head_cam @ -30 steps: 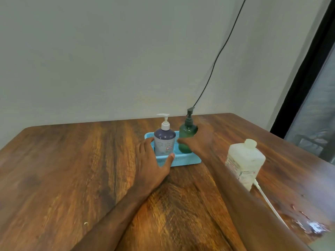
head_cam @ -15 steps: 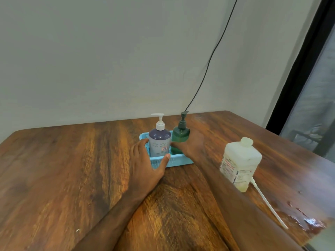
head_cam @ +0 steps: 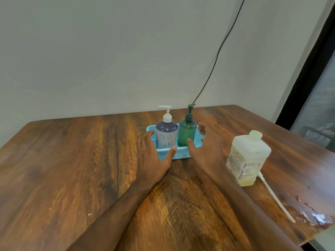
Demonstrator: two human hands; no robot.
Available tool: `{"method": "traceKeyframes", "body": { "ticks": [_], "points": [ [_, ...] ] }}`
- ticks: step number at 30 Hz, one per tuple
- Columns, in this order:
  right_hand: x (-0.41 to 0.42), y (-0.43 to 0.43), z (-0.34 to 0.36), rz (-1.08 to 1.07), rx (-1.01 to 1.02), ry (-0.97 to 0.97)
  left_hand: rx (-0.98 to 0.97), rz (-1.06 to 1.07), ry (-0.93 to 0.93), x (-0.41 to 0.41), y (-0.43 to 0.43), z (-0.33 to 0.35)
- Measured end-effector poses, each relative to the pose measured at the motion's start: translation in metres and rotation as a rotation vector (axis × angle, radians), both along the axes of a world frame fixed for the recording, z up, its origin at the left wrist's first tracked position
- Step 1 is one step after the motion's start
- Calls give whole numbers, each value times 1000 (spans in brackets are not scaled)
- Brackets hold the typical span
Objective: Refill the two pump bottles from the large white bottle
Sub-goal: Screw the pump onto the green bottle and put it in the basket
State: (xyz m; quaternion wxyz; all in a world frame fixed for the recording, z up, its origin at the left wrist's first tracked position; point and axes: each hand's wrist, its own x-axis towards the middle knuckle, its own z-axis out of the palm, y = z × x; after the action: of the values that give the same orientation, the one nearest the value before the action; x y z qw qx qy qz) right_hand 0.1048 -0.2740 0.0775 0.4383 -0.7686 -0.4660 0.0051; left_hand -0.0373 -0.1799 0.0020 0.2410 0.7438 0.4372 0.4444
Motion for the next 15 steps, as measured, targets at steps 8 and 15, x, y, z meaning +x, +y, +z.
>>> {"method": "traceKeyframes", "body": {
  "ticks": [8,15],
  "points": [
    [-12,-13,-4,139,87,71,-14,10,-62,-2,-1,0],
    [-29,40,10,191,-29,126,-10,-31,-9,-3,-2,-2]
  ]
}}
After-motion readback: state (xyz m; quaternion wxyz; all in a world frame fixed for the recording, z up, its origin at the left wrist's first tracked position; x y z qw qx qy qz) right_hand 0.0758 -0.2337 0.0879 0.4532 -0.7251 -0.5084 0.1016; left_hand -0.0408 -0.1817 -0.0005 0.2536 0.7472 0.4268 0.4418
